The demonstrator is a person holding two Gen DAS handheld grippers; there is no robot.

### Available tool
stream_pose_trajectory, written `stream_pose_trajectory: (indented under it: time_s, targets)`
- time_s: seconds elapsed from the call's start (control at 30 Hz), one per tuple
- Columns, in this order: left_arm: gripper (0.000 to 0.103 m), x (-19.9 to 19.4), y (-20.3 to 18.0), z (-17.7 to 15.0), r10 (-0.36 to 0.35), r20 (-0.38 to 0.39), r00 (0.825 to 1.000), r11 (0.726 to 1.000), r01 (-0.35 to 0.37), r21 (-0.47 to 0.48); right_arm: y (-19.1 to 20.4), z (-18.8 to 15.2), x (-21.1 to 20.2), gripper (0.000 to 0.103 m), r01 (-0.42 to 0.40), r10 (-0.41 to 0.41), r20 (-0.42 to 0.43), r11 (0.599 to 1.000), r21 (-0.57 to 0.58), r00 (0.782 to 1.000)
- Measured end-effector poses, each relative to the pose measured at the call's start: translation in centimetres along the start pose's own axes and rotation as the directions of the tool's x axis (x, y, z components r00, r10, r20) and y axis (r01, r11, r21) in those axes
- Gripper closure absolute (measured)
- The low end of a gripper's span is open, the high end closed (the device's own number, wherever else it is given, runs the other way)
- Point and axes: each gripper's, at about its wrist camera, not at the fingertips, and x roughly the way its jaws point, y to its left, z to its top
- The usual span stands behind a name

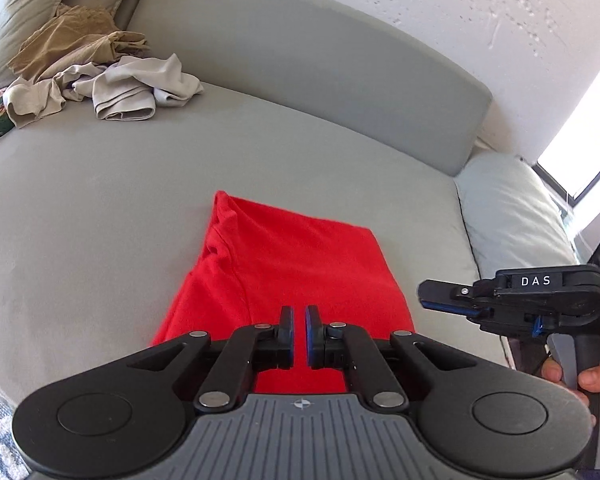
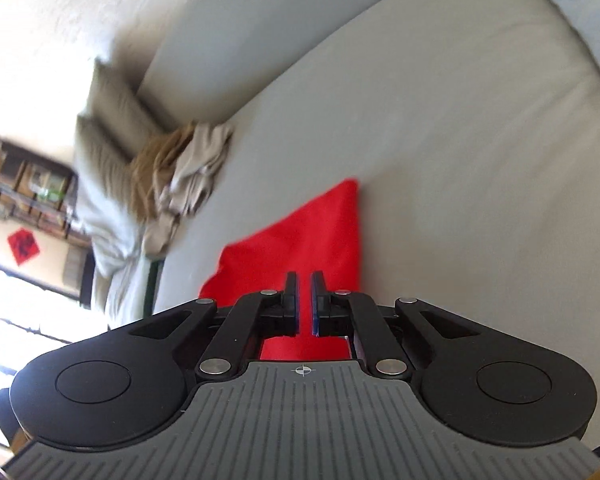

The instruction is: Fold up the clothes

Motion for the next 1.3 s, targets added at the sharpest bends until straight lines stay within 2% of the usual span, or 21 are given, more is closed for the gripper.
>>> stream_pose_trajectory:
  time_s: [0.1,0.2,0.3,0.37,0.43,0.5,0.6,0.7,0.77,0.83,0.87,0.93,0.97,1.0,1.03,1.07,1.1,1.13,1.2,1.23,1.3]
  targets:
    - [0.099,0.8,-0.9,-2.3,0.005,-0.086,0.996,1.0,-0.002,0.027,2.7,-3.5,0.7,0.095,-0.033,0.021,-0.1,0.992,-0.119,0.995]
    - [0.097,1.5,-1.4,-4.5,0.017,-0.171,0.985,0.998,-0.007,0.057,3.9,-6.8,1.9,0.093,0.02,-0.064,-0.21,0.978,-0.209,0.976]
    - [0.095,0.6,-1.1,-5.8,0.046,-0.205,0.978,0.998,-0.035,0.057,2.1,-8.8,0.8,0.095,0.038,-0.088,-0.286,0.984,-0.175,0.954]
    - [0.096,0.0,-0.8,-6.0,0.087,-0.244,0.966,0.995,-0.073,0.068,1.0,-9.3,-0.7,0.094,0.086,-0.133,-0.318,0.984,-0.158,0.939]
    - [0.096,-1.2,-0.5,-6.3,0.085,-0.247,0.965,0.995,-0.07,0.066,0.3,-9.8,-2.8,0.087,0.111,-0.155,-0.314,0.982,-0.153,0.937]
    - [0.096,-2.3,-0.1,-6.3,0.029,-0.217,0.976,0.999,-0.025,0.021,0.0,-10.0,-4.9,0.086,0.108,-0.148,-0.268,0.981,-0.159,0.952]
    - [0.093,-2.6,-0.3,-5.5,-0.002,-0.112,0.994,1.0,-0.001,-0.026,0.5,-9.2,-6.9,0.085,0.066,-0.089,-0.155,0.987,-0.15,0.984]
    - [0.091,-1.2,-1.2,-4.8,0.022,-0.041,0.999,1.0,-0.023,-0.02,1.9,-8.0,-6.2,0.085,0.008,-0.02,-0.078,0.988,-0.153,0.997]
    - [0.091,1.0,-1.8,-4.9,0.082,-0.118,0.99,0.997,-0.081,0.014,3.0,-7.7,-3.9,0.084,0.027,-0.042,-0.081,0.984,-0.175,0.996]
    - [0.089,1.7,-2.1,-5.6,0.118,-0.171,0.978,0.993,-0.114,0.034,3.3,-8.3,-1.4,0.082,0.147,-0.176,-0.136,0.968,-0.202,0.975]
    - [0.088,1.2,-2.2,-5.7,0.121,-0.181,0.976,0.992,-0.114,0.044,3.1,-8.8,-0.6,0.089,0.187,-0.225,-0.171,0.959,-0.214,0.959]
    - [0.088,-0.2,-1.8,-5.8,0.1,-0.221,0.97,0.995,-0.094,0.039,2.6,-9.7,-1.5,0.088,0.17,-0.214,-0.206,0.962,-0.213,0.955]
    - [0.087,-1.0,-1.3,-5.8,0.073,-0.224,0.972,0.997,-0.069,0.027,2.4,-9.8,-2.2,0.079,0.158,-0.203,-0.231,0.967,-0.198,0.952]
    - [0.084,-2.0,-0.6,-5.8,0.049,-0.208,0.977,0.999,-0.048,0.01,2.2,-9.8,-3.0,0.071,0.146,-0.189,-0.248,0.972,-0.182,0.95]
    - [0.075,-3.0,0.3,-5.5,0.036,-0.177,0.984,0.999,-0.039,-0.013,1.9,-9.8,-4.0,0.054,0.133,-0.173,-0.242,0.976,-0.171,0.955]
    - [0.066,-3.9,1.3,-5.1,0.033,-0.139,0.99,0.998,-0.039,-0.042,1.6,-9.7,-5.0,0.046,0.121,-0.155,-0.216,0.979,-0.162,0.964]
    - [0.051,-4.5,2.3,-4.6,0.036,-0.1,0.994,0.996,-0.043,-0.075,1.3,-9.4,-5.9,0.046,0.109,-0.136,-0.187,0.983,-0.147,0.973]
    - [0.043,-5.0,3.3,-4.1,0.044,-0.06,0.997,0.992,-0.051,-0.112,0.8,-8.9,-6.4,0.046,0.097,-0.115,-0.166,0.989,-0.114,0.979]
    - [0.034,-5.0,5.2,-3.0,0.062,-0.016,0.998,0.981,-0.064,-0.183,-0.2,-7.6,-6.5,0.046,0.071,-0.074,-0.137,0.997,-0.025,0.988]
    - [0.033,-4.6,5.9,-2.4,0.065,-0.007,0.998,0.975,-0.065,-0.211,-0.8,-7.0,-6.5,0.046,0.057,-0.055,-0.121,0.998,0.02,0.991]
    - [0.031,-3.1,7.0,-1.2,0.052,-0.025,0.998,0.969,-0.056,-0.241,-1.9,-6.2,-6.0,0.046,0.044,-0.033,-0.114,0.994,0.096,0.993]
